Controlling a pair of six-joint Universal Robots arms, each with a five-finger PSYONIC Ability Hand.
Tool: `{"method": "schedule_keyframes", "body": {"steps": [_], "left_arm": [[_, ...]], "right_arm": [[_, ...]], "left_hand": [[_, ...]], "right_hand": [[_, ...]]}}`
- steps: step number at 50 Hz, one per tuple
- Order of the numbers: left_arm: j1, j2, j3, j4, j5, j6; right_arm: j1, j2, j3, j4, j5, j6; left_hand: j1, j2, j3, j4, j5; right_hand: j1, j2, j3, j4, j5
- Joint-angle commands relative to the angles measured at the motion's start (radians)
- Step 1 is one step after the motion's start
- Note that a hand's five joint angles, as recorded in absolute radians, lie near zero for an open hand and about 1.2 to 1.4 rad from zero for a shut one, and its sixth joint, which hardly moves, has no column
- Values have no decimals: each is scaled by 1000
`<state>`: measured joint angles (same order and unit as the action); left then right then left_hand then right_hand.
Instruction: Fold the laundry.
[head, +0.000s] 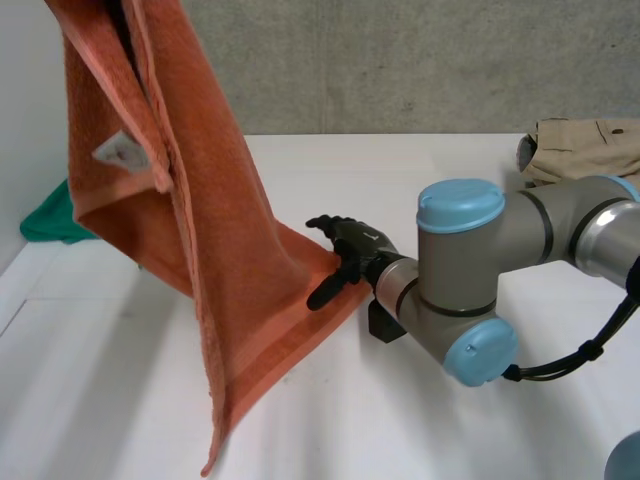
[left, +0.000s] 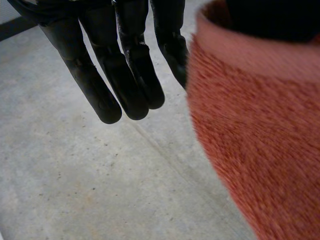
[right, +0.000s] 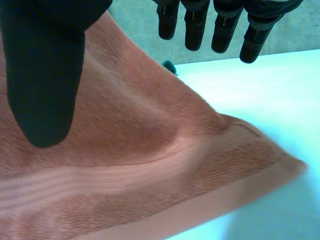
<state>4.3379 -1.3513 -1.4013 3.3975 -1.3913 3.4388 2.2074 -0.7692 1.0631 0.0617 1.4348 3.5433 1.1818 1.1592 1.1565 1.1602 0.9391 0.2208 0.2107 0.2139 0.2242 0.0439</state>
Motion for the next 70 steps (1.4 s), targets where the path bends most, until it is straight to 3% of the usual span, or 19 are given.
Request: {"method": "schedule_keyframes", "body": {"steps": [1, 8, 16, 24, 26, 27, 28, 33, 37, 41, 47, 50, 56, 62, 70], "left_arm": [[43, -14, -15, 88, 2, -50], [42, -6, -15, 108, 32, -125], [43, -12, -27, 108, 32, -135], [40, -34, -39, 108, 29, -130], [37, -32, -39, 108, 26, -130], [34, -29, -41, 108, 23, -127], [34, -29, -41, 108, 22, -127], [37, -28, -39, 106, 21, -121], [45, -26, -44, 91, 23, -115], [78, -22, -61, 11, 29, -93], [108, -12, -73, -110, 40, -59], [108, -18, -82, -174, 48, -59], [72, -84, -156, -251, 43, -46], [25, -204, -215, -198, 38, 9], [-21, -419, -209, -144, -9, 126]], "right_arm": [[-40, 5, 5, 6, -36, 32], [-2, 37, -1, -22, -17, 65], [70, 110, -64, -69, 21, 77], [100, 105, -94, -88, 26, 106], [100, 99, -92, -97, 19, 118], [101, 93, -88, -98, 15, 130], [101, 90, -83, -98, 18, 135], [84, 50, -46, -80, 23, 120], [20, -65, 14, -23, 15, 10], [-101, -243, 86, 0, -17, -202], [-202, -331, -12, -17, -65, -382], [-219, -309, -132, 20, -69, -431], [-207, -69, -383, 73, -65, -540], [-172, 137, -531, 64, -54, -688], [-143, 353, -653, -94, 16, -799]], "left_hand": [[214, 237, 240, 236, 283], [214, 237, 240, 236, 283], [214, 237, 240, 236, 283], [214, 237, 240, 236, 283], [214, 237, 240, 236, 283], [214, 237, 240, 236, 283], [214, 237, 240, 236, 283], [214, 237, 240, 236, 283], [214, 237, 240, 236, 283], [214, 237, 240, 236, 283], [214, 237, 240, 236, 283], [214, 237, 240, 236, 283], [214, 237, 240, 236, 283], [214, 237, 240, 236, 283], [214, 237, 240, 236, 283]], "right_hand": [[-14, -4, -7, -17, -12], [103, 114, 110, 100, 106], [191, 202, 198, 188, 194], [546, 556, 553, 543, 548], [772, 782, 779, 768, 774], [1040, 1050, 1047, 1037, 1043], [1168, 1178, 1175, 1165, 1170], [1175, 1186, 1182, 1172, 1178], [1175, 1186, 1182, 1172, 1178], [1175, 1186, 1182, 1172, 1178], [1175, 1186, 1182, 1172, 1178], [1175, 1186, 1182, 1172, 1178], [1175, 1186, 1182, 1172, 1178], [1175, 1186, 1182, 1172, 1178], [1175, 1186, 1182, 1172, 1178]]}}
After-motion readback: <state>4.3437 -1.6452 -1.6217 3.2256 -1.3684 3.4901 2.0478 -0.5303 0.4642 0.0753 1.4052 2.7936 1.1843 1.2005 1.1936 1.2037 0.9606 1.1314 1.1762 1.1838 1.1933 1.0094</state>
